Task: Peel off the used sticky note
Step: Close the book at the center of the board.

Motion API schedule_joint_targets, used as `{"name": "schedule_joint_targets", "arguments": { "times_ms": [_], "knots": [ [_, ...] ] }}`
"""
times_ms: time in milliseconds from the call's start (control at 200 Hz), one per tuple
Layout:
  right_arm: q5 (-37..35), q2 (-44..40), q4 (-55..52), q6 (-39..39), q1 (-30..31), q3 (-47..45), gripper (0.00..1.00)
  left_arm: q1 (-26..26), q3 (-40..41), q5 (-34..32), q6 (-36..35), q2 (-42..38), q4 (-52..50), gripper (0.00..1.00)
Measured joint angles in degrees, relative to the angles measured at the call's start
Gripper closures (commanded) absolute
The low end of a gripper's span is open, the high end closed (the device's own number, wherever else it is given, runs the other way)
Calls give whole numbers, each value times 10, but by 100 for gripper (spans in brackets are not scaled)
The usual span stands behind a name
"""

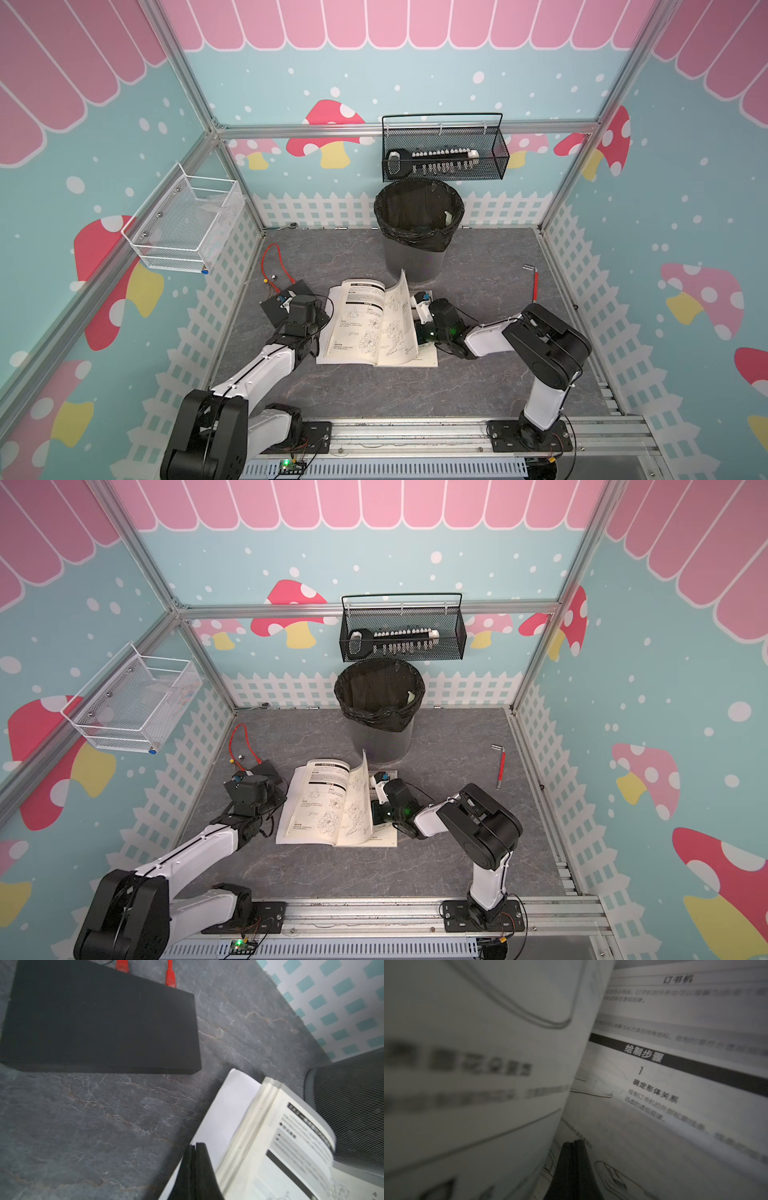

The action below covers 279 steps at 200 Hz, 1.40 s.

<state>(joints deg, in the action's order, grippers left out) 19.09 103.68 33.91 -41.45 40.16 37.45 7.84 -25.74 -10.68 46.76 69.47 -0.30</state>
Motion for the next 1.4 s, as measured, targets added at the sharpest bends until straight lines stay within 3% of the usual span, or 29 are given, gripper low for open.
{"name": "schedule_joint_targets", "arguments": {
  "times_ms": [215,550,956,1221,1396],
  "knots": [
    [-1,-1,5,0,0,-4,100,-20,-6,16,-8,82,5,100],
    [0,0,5,0,0,-4,100,-5,-22,141,-13,127,44,100],
    [0,1,6,-4,0,-3,100,104,-30,200,10,3,28,100],
    [-24,-16,-18,-9,1,-5,100,219,-74,226,28,30,45,100],
    [-99,-98,-113,-10,0,-36,100,270,-87,229,34,85,63,100]
  ]
}}
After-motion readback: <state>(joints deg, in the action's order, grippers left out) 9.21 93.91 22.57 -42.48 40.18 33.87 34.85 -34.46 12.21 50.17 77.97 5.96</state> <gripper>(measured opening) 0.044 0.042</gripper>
